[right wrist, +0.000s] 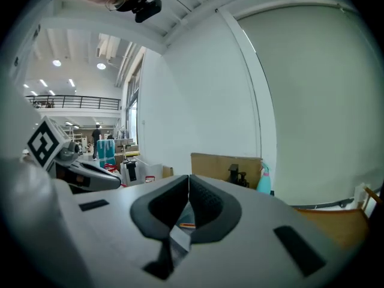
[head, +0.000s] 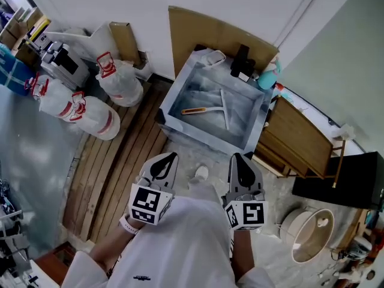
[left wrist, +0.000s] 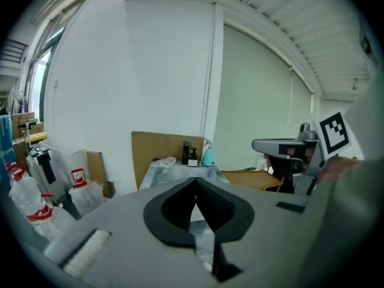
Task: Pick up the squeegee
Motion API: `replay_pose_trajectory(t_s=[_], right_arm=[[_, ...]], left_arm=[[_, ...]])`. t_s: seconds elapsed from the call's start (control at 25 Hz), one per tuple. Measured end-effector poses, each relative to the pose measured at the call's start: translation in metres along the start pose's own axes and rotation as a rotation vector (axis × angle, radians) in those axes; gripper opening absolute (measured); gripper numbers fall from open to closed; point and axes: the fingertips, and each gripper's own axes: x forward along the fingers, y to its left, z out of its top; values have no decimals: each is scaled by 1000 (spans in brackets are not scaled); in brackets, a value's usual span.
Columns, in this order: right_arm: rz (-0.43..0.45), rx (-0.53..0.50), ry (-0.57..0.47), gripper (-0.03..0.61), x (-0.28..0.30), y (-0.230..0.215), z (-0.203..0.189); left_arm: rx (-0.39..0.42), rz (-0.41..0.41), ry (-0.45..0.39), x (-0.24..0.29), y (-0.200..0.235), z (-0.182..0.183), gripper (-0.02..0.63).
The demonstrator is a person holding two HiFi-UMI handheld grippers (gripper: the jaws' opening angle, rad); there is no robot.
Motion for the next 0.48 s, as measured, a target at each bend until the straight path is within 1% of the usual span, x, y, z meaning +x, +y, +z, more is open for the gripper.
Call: replay_pose_trajectory(t_s=[0.16, 0.24, 0.48], right_arm=[[17, -2, -6, 6, 30, -56, 1], [12, 12, -1, 6, 39, -76, -4], [0, 47, 21, 6, 51, -107, -14]], left_arm=[[57, 13, 6, 57, -14, 19, 5], [66, 24, 17, 75, -15, 23, 5], [68, 15, 59, 113, -22, 24, 5]])
